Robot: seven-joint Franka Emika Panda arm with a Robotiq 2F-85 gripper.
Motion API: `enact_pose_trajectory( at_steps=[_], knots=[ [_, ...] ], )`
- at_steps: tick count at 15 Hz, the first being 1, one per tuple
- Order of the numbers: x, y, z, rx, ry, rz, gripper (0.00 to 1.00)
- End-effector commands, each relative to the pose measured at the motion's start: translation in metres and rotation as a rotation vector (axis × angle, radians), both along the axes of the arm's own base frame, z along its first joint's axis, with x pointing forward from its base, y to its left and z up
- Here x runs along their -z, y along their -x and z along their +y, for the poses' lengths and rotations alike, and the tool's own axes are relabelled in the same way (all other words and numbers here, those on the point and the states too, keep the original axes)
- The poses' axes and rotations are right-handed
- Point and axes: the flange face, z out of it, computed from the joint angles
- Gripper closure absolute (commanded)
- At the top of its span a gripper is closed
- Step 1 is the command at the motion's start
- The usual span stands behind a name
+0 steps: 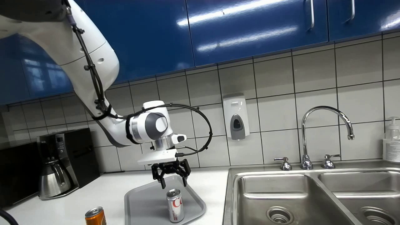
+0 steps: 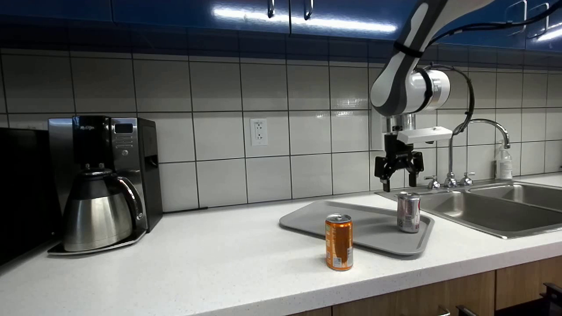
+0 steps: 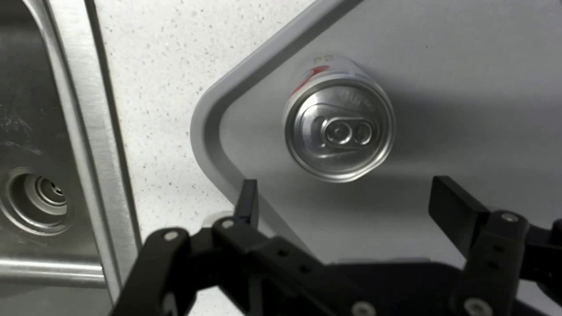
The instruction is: Put the cans onto the tray
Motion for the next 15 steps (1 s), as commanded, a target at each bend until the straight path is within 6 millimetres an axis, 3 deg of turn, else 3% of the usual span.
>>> enact_pose_trajectory(
  at_steps=[1, 2, 5, 14, 15],
  knots=[
    [-0.027, 0.017, 0.001, -0.01, 0.008, -0.045, 0.0],
    [-0.013, 0.003, 0.0, 0.0, 0.0, -0.021, 0.0],
    [-0.022, 0.009, 0.001, 0.0, -0.001, -0.036, 0.0],
    [-0.021, 0.011, 0.001, 0.0, -0.002, -0.032, 0.0],
    [-0.022, 0.011, 0.01, -0.011, 0.005, -0.042, 0.0]
  ],
)
